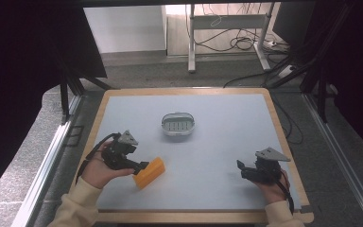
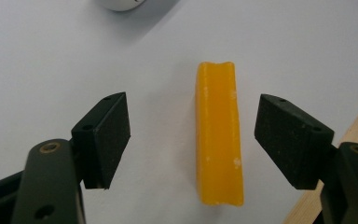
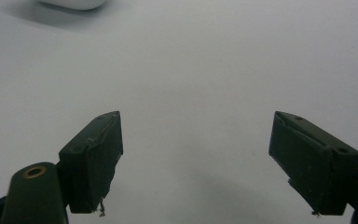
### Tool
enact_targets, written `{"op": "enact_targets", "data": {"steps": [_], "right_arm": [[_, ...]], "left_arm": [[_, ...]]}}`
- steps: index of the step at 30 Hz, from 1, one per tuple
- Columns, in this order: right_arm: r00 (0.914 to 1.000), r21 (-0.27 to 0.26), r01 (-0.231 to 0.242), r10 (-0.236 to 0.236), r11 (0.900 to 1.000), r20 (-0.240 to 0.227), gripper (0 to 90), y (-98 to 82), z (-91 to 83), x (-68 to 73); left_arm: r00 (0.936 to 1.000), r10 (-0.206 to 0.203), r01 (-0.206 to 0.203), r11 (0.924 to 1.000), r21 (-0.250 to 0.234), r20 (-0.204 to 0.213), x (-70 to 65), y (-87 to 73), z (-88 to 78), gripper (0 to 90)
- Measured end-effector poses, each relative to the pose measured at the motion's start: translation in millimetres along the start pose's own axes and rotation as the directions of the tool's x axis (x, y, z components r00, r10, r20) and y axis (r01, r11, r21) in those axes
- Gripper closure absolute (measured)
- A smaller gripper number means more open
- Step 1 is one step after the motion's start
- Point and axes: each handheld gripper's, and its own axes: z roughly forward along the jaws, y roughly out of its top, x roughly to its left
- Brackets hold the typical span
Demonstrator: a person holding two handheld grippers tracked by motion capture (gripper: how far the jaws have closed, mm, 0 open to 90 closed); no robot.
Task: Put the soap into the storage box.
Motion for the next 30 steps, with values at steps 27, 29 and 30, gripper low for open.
{"op": "enact_targets", "data": {"steps": [27,29,30], "right_arm": [[0.9999,0.030,-0.008,0.007,1.000,0.015,18.0,-1.1,1.8,0.1],[0.9998,0.028,-0.008,0.008,1.000,0.016,18.0,-1.2,2.0,0.3],[0.9998,0.028,-0.008,0.008,1.000,0.016,18.0,-1.2,2.0,0.3]], "left_arm": [[0.9999,-0.001,-0.001,0.9860,0.167,0.012,-14.7,3.1,53.2,31.6],[0.9999,-0.002,0.000,0.9830,0.184,0.011,-14.6,2.4,56.9,32.3],[0.9999,-0.002,0.000,0.9830,0.184,0.011,-14.6,2.4,56.9,32.7]]}}
